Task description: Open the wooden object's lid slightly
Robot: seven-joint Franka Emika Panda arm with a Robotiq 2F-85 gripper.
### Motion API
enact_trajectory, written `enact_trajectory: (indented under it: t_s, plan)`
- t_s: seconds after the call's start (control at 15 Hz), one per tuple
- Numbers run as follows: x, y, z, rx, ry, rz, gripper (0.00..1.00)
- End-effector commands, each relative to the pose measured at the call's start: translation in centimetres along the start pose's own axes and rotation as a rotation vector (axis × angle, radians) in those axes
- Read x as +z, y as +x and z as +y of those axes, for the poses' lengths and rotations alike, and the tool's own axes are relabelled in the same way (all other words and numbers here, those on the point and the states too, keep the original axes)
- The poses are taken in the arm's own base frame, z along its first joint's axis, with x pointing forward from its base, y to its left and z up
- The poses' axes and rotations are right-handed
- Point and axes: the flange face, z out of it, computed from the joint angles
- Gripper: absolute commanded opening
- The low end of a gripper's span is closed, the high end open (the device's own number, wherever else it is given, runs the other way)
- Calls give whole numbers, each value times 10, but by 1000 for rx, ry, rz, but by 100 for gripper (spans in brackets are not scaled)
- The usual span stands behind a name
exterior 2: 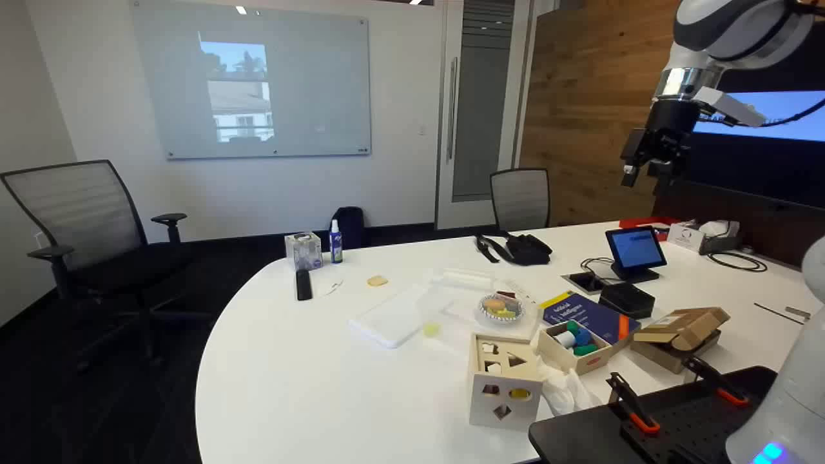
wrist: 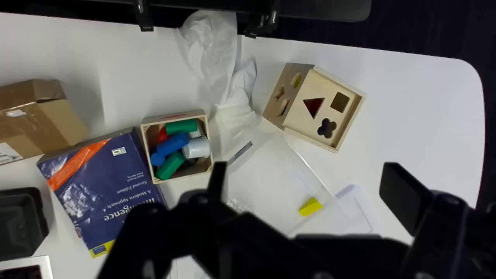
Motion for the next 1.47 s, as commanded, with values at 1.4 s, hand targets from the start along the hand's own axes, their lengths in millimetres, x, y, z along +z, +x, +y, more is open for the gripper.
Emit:
enact_trajectory:
  t_s: [1.4]
  plan:
    - [336, 17, -155, -40, -253, 113, 100]
